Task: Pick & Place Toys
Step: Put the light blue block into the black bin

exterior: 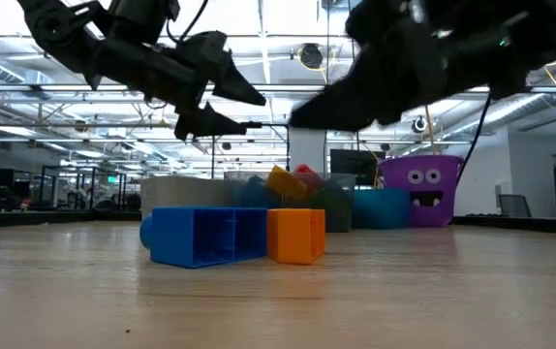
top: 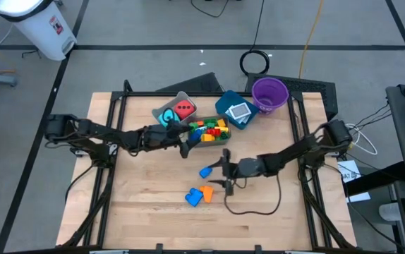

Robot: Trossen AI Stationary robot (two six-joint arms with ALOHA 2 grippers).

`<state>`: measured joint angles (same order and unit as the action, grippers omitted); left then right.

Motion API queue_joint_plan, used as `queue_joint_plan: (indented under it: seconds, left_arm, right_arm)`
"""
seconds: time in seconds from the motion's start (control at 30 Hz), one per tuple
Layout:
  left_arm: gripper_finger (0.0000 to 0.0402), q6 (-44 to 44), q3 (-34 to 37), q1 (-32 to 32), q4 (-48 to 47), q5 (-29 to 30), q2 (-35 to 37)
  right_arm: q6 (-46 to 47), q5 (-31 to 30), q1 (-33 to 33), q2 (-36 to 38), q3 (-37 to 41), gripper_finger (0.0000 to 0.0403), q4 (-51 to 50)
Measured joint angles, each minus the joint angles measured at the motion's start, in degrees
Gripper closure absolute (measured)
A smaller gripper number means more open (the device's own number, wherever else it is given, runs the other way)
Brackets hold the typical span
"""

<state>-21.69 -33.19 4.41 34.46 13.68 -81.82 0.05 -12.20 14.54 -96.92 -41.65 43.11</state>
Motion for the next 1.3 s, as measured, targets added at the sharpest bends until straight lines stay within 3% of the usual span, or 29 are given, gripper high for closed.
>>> queue_joint_plan:
  seconds: [0.2, 0.27, 0.37, 0.6, 0.77, 1.07, 1.3]
  left_arm:
    - [0.0044, 0.38, -0.02, -1.05, 0.12, 0.04, 0.1]
    - [0.0046, 0.42, -0.02, -1.19, -0.08, 0.03, -0.16]
    - [0.0042, 0.44, -0.02, -1.16, -0.95, 0.06, -0.22]
    - [0.0044, 0.46, -0.02, -1.19, -1.36, 0.06, -0.22]
    - [0.0048, 0.46, -0.02, -1.18, -1.38, 0.07, -0.22]
    - [0.0049, 0.35, -0.02, -1.17, -1.46, 0.09, -0.22]
    - [0.0053, 0.42, -0.02, -1.17, -1.83, 0.1, -0.22]
  right_arm:
    - [0.72, 1.01, -2.89, -8.55, -6.86, 0.0152, -6.64]
    - [0.58, 4.16, -3.95, -10.65, -8.27, 0.0152, -7.18]
    - [0.8, 7.7, -4.84, -12.94, -8.85, 0.0151, -7.62]
    - [-1.48, 7.82, -5.63, -14.78, -8.7, 0.0153, -9.96]
    - [-1.7, 7.9, -5.55, -14.64, -8.86, 0.0188, -11.14]
    - [-2.43, 7.96, -5.57, -13.22, -8.85, 0.0298, -12.42]
    - [-0.92, 7.81, -5.57, -4.78, -8.84, 0.0304, -16.47]
